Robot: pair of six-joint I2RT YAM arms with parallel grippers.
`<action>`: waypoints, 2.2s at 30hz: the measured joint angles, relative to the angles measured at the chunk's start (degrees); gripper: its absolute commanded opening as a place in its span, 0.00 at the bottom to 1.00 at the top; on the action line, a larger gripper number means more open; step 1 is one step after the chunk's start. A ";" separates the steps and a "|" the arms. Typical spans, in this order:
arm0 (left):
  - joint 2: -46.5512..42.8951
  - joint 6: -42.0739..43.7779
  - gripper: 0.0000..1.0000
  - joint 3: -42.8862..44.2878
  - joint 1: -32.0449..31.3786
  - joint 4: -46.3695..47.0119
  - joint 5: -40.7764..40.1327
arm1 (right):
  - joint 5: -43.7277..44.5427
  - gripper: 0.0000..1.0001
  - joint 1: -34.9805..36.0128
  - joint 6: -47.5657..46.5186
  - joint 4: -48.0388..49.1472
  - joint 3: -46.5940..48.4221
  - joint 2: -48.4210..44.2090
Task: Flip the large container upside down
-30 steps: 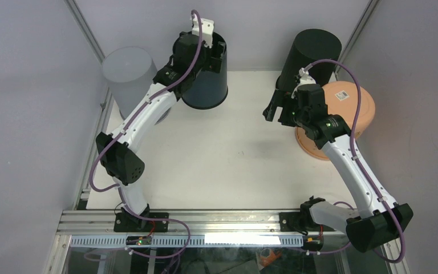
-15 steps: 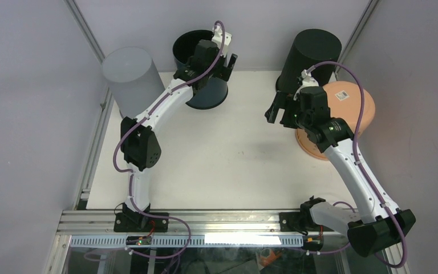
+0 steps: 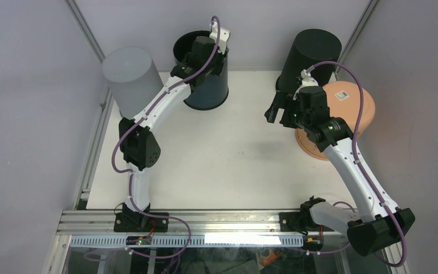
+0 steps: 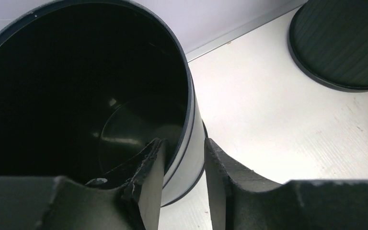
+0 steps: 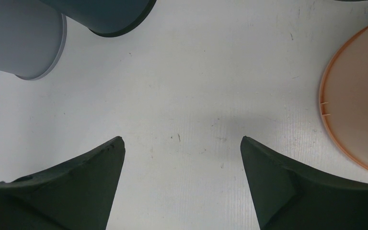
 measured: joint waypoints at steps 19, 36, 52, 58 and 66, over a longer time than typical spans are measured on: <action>0.00 -5.18 0.48 5.07 -0.20 -9.77 9.62 | -0.26 0.94 -0.09 0.04 0.09 -0.50 0.00; -0.74 -7.67 0.99 8.57 -1.25 -8.92 4.63 | -1.07 0.94 -0.11 0.04 0.52 -1.07 0.00; 5.42 -6.56 0.69 8.35 -1.18 -6.21 -3.04 | -1.27 0.94 -0.26 -0.20 0.48 -1.57 -0.81; 5.42 -6.38 0.44 8.35 -1.16 -7.23 -1.38 | -1.46 0.94 -0.33 -0.20 0.48 -1.81 -0.81; 5.42 -6.60 0.26 8.35 -0.76 -7.32 1.16 | -1.70 0.94 -0.33 -0.20 0.50 -1.81 -0.79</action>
